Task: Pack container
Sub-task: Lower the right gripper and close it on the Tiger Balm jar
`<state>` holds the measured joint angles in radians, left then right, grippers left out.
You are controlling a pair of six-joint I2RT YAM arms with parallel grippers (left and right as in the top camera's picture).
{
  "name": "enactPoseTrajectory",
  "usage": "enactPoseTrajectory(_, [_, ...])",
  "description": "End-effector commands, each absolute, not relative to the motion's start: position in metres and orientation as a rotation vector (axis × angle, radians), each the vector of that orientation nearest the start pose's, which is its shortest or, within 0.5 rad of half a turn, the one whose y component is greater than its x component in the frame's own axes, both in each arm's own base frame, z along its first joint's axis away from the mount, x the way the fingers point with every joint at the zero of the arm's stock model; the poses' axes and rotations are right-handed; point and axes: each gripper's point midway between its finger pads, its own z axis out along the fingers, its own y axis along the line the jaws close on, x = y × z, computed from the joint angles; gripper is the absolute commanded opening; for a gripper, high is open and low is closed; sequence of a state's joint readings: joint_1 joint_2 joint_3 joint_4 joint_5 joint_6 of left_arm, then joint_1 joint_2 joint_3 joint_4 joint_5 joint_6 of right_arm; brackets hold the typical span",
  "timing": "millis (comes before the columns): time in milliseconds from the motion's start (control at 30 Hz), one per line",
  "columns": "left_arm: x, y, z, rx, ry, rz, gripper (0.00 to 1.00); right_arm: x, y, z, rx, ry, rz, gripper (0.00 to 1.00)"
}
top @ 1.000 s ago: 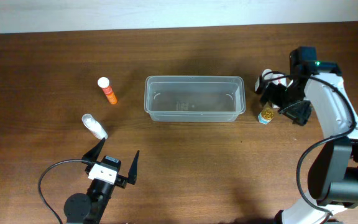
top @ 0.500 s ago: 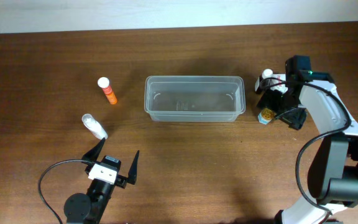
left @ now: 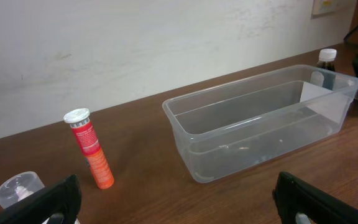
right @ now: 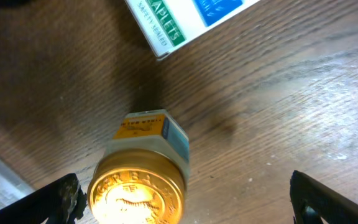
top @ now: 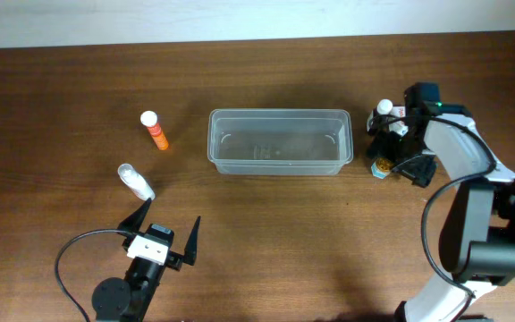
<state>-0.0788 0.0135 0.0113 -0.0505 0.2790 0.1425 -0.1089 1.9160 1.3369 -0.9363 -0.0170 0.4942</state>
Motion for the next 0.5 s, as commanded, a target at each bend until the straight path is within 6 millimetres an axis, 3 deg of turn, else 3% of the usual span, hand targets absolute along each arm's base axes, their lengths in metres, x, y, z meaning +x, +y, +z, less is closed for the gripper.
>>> enactPoseTrajectory(0, [0.2352, -0.0663, 0.1629, 0.400, 1.575, -0.167, 0.99, 0.3583, -0.0316, 0.0254, 0.849, 2.973, -0.047, 1.00])
enactPoseTrajectory(167, [0.2352, -0.0663, 0.1629, 0.400, 1.575, -0.167, 0.99, 0.3628, -0.0218, 0.0254, 0.789, 2.971, -0.062, 1.00])
enactPoseTrajectory(467, [0.2352, -0.0663, 0.1631, 0.400, 1.575, -0.167, 0.99, 0.3664, -0.0297, 0.0247, 0.786, 2.957, -0.064, 0.94])
